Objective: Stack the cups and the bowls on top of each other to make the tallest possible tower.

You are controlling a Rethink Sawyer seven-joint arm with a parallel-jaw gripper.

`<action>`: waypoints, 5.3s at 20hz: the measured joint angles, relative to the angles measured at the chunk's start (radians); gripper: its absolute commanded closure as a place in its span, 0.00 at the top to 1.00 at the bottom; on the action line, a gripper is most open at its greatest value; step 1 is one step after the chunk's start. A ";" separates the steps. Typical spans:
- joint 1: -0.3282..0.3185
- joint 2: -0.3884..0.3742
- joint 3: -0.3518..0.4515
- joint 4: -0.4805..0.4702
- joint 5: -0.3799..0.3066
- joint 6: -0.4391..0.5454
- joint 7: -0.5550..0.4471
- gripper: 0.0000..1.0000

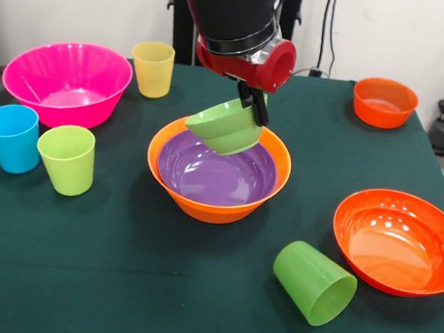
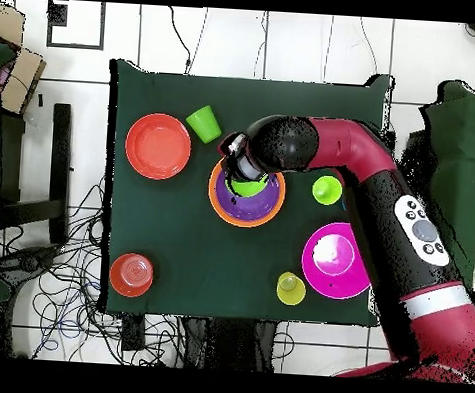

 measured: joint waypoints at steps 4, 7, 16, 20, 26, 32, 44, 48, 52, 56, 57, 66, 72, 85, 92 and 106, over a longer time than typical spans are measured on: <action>0.000 0.001 0.000 0.000 0.000 0.000 0.000 0.00; -0.003 0.001 0.000 0.000 0.000 0.000 0.000 0.00; -0.034 0.025 0.002 -0.004 0.001 0.000 0.000 0.00; -0.040 0.038 0.002 -0.012 0.001 0.000 0.000 0.00; -0.042 0.045 0.004 -0.018 0.000 0.000 0.000 0.00; -0.042 0.045 0.005 -0.018 0.001 0.000 0.000 0.00; -0.042 0.045 0.007 -0.019 0.001 0.000 0.000 1.00; -0.042 0.045 0.007 -0.019 0.001 0.000 0.000 1.00; -0.042 0.045 0.007 -0.019 0.001 0.000 0.000 1.00; -0.042 0.045 0.008 -0.019 0.001 0.000 0.000 1.00; -0.042 0.045 0.008 -0.019 0.001 0.000 0.000 1.00; -0.098 -0.087 0.069 0.107 0.040 0.001 0.000 1.00; -0.217 -0.253 0.175 0.295 0.120 0.000 0.000 1.00; -0.331 -0.491 0.318 0.631 0.095 -0.203 0.000 1.00; -0.139 -0.562 0.242 0.726 -0.280 -0.419 0.002 1.00; 0.367 -0.599 -0.161 0.816 -0.805 -0.676 0.277 1.00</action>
